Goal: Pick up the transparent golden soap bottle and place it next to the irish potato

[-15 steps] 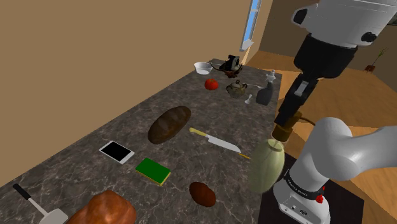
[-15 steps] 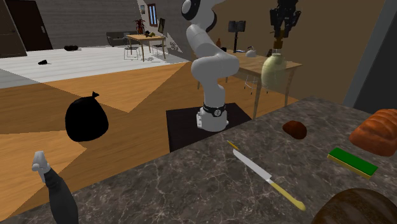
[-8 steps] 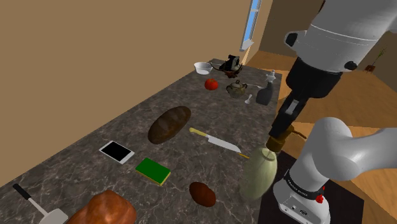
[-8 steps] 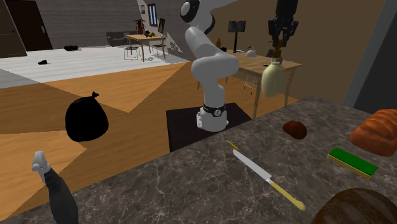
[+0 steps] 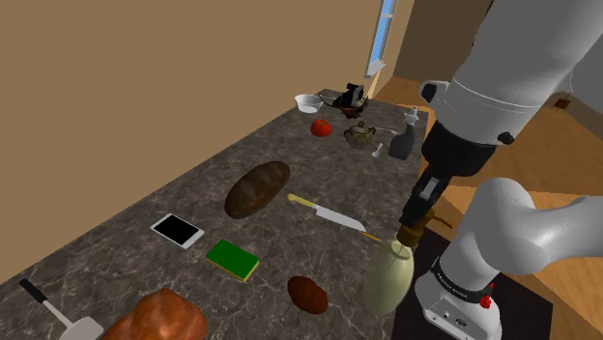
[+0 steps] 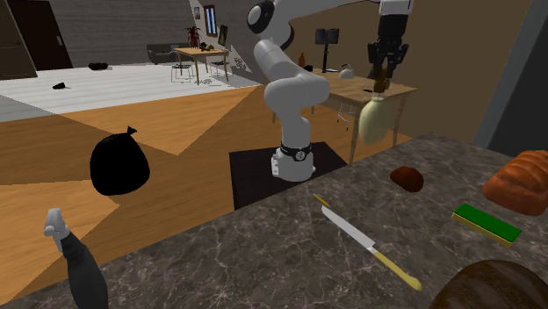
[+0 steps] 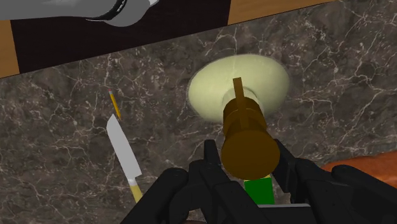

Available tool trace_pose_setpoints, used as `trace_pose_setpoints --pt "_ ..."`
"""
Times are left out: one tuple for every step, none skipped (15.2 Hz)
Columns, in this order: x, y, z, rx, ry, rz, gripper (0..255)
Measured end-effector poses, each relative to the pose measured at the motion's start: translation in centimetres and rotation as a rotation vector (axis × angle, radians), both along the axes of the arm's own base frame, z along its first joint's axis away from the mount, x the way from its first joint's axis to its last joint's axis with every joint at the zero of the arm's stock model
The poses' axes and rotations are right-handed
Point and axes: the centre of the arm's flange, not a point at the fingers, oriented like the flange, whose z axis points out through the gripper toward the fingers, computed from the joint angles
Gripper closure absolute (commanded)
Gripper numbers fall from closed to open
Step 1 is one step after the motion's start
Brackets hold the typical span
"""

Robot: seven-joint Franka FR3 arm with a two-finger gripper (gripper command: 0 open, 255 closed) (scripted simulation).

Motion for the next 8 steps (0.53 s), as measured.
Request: trace_pose_setpoints --pt "0.0 0.0 -0.5 0.0 0.0 0.0 255" --pt "0.0 0.0 -1.1 0.0 0.0 0.0 255" --pt "-0.1 0.0 -1.6 0.0 0.0 0.0 255" --pt "-0.1 0.0 -2.0 0.0 0.0 0.0 255" --pt "-0.1 0.1 -2.6 0.0 0.0 0.0 255" --pt "-0.2 0.1 -3.2 0.0 0.0 0.0 255" --pt "-0.3 0.1 -3.7 0.0 0.0 0.0 255" --pt "-0.1 0.1 -4.3 0.0 0.0 0.0 255"
